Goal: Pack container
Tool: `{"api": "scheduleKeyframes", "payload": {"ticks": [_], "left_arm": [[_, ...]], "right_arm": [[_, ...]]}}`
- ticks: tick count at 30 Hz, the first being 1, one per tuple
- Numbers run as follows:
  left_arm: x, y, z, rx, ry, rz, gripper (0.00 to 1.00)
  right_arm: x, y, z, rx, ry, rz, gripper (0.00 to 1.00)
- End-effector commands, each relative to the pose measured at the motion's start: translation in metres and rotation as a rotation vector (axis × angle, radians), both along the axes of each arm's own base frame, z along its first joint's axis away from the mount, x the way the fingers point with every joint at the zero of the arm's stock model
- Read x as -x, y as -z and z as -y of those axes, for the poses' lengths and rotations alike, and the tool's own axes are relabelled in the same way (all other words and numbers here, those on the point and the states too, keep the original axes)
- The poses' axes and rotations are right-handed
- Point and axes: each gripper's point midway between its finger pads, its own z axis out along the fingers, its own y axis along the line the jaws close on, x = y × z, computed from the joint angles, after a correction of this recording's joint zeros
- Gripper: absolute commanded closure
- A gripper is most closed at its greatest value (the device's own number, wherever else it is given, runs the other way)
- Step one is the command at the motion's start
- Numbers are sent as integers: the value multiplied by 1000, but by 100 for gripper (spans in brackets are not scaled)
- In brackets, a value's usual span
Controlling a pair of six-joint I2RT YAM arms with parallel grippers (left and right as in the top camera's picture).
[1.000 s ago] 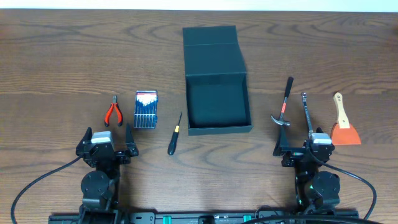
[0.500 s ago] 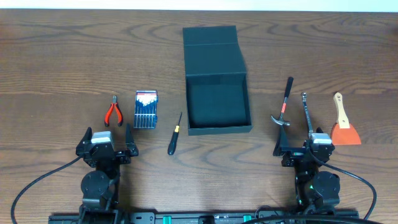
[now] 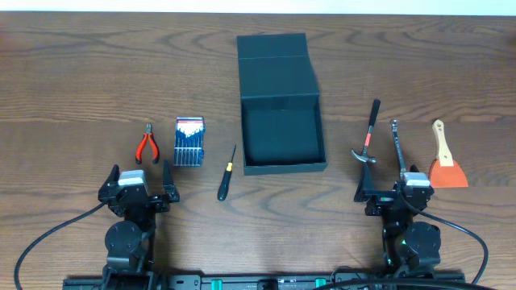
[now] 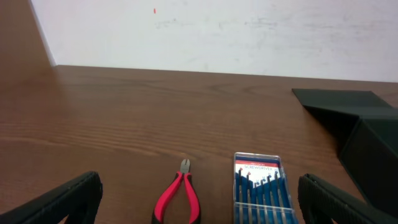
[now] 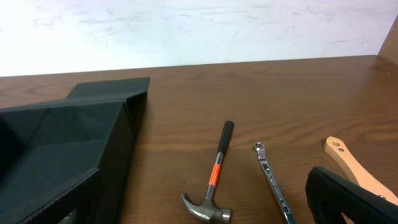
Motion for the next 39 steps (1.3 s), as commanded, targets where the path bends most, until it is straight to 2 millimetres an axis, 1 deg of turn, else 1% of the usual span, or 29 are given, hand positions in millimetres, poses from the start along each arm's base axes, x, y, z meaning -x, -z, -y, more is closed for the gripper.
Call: {"api": "scheduleKeyframes", "payload": {"ticks": [1, 29, 32, 35, 39], "left_arm": [[2, 19, -6, -2, -35, -57, 2], [2, 19, -6, -2, -35, -57, 2], [2, 19, -6, -2, -35, -57, 2], [1, 16, -6, -1, -35, -46, 2], [1, 13, -6, 89, -49, -25, 1]], "right_arm": [[0, 3, -1, 6, -5, -7, 1], [0, 4, -3, -4, -17, -9, 1], [-1, -2, -2, -7, -12, 15, 1], [-1, -2, -3, -29, -13, 14, 1], [-1, 0, -14, -79, -68, 5, 1]]}}
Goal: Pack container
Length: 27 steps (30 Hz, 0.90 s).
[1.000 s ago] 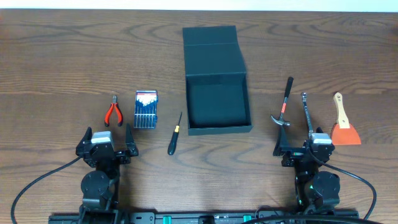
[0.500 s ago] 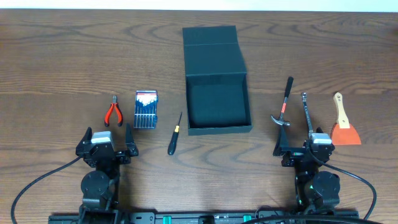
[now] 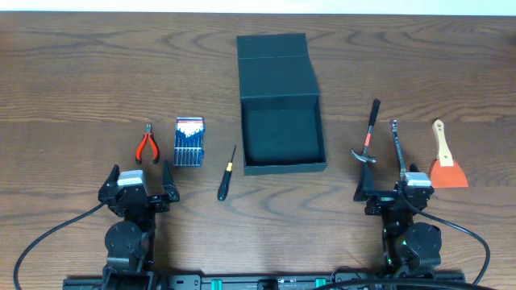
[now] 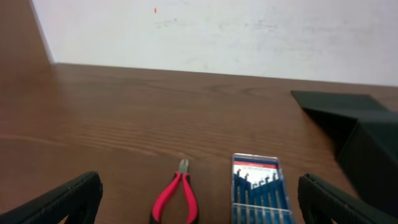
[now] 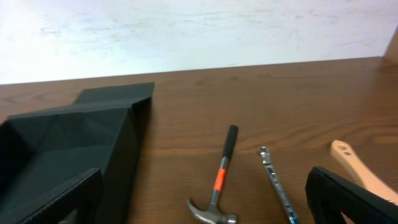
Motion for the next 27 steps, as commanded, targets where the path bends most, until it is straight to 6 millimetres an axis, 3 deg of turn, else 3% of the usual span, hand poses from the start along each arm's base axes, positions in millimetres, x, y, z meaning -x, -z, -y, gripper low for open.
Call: {"api": "scheduleKeyframes", "payload": {"ticks": [1, 4, 10, 17, 27], "left_arm": [[1, 13, -6, 75, -46, -33, 1], [3, 5, -6, 129, -55, -36, 2], [10, -31, -7, 171, -70, -98, 2], [7, -70, -7, 152, -82, -231, 2], [17, -74, -6, 121, -94, -472, 2]], "right_arm": [[0, 4, -11, -51, -56, -15, 1], [1, -2, -11, -77, -53, -26, 1], [5, -28, -5, -27, -30, -157, 1], [-11, -56, -7, 30, -53, -415, 1], [-20, -65, -7, 143, -141, -970, 1]]}}
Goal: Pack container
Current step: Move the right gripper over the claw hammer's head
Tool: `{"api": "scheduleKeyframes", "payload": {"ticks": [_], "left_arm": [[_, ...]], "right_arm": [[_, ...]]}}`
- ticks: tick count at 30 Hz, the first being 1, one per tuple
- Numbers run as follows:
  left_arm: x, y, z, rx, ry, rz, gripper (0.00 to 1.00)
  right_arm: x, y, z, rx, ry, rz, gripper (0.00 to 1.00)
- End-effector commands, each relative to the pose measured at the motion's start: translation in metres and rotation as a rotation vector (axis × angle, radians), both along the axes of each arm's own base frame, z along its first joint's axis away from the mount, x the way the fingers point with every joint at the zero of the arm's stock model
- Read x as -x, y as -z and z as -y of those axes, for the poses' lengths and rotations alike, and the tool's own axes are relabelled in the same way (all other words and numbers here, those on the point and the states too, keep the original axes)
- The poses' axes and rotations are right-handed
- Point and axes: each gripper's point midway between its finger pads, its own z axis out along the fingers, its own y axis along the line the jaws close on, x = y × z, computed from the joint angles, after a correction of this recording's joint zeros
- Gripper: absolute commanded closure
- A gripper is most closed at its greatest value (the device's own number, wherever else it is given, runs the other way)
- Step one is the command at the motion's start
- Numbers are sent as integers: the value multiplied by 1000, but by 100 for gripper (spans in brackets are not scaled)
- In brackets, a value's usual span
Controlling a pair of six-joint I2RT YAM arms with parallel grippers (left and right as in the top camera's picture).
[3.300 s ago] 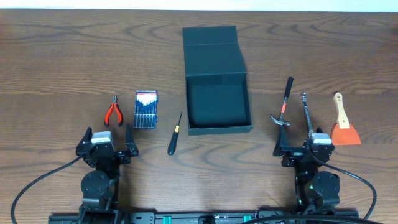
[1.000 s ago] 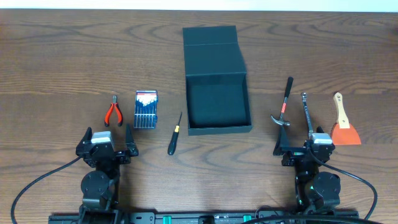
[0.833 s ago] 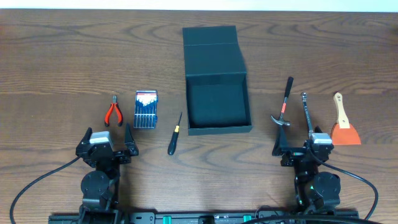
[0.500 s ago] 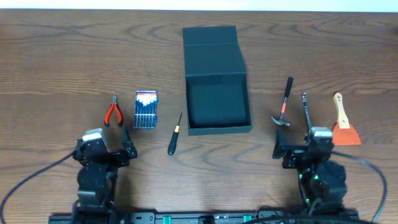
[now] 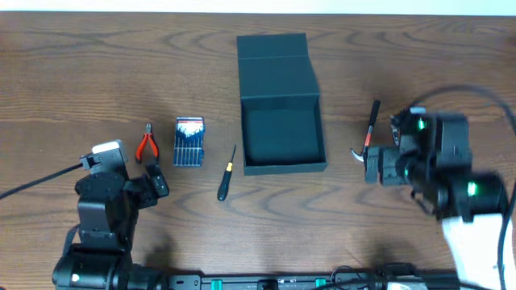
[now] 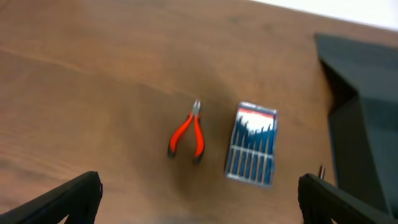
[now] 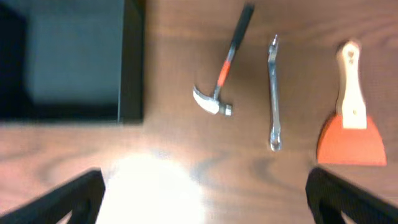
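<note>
An open black box [image 5: 282, 138] stands mid-table with its lid [image 5: 274, 60] folded back; its dark inside [image 7: 68, 56] holds nothing. Left of it lie red pliers [image 6: 187, 132], a blue screwdriver set [image 6: 252, 145] and a small screwdriver [image 5: 226, 174]. To its right are a hammer [image 7: 225, 62], a wrench [image 7: 274, 93] and an orange scraper [image 7: 352, 118]. My left gripper [image 6: 199, 202] hangs open above the table, near side of the pliers. My right gripper [image 7: 205, 199] is open too, high above the table in front of the hammer.
In the overhead view the raised right arm [image 5: 427, 161] covers the wrench and the scraper, and only part of the hammer [image 5: 371, 121] shows. The left arm [image 5: 105, 201] stands over the table's front left. A bright glare patch [image 7: 152, 186] lies on the wood.
Both arms have risen from low at the table's front edge. Each wrist camera now looks down on its tools from above. Both grippers stay open and nothing on the table has moved.
At first both grippers sat low and open at the front edge, looking level across the table. A little later the views had barely shifted. Now both arms are lifted, the right one over the wrench and scraper, and every tool lies where it was.
</note>
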Motion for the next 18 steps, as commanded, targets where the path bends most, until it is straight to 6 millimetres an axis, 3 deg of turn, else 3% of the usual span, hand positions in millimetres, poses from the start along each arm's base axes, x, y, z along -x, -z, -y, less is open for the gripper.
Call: {"api": "scheduleKeyframes", "payload": {"ticks": [1, 8, 18], "left_arm": [[2, -13, 2, 20, 1, 5, 1], [3, -12, 10, 49, 40, -5, 2], [7, -7, 10, 47, 40, -31, 2]], "right_arm": [[-9, -16, 0, 22, -51, -79, 1], [-23, -17, 6, 68, -63, -137, 1], [-36, 22, 18, 91, -76, -290, 1]]}}
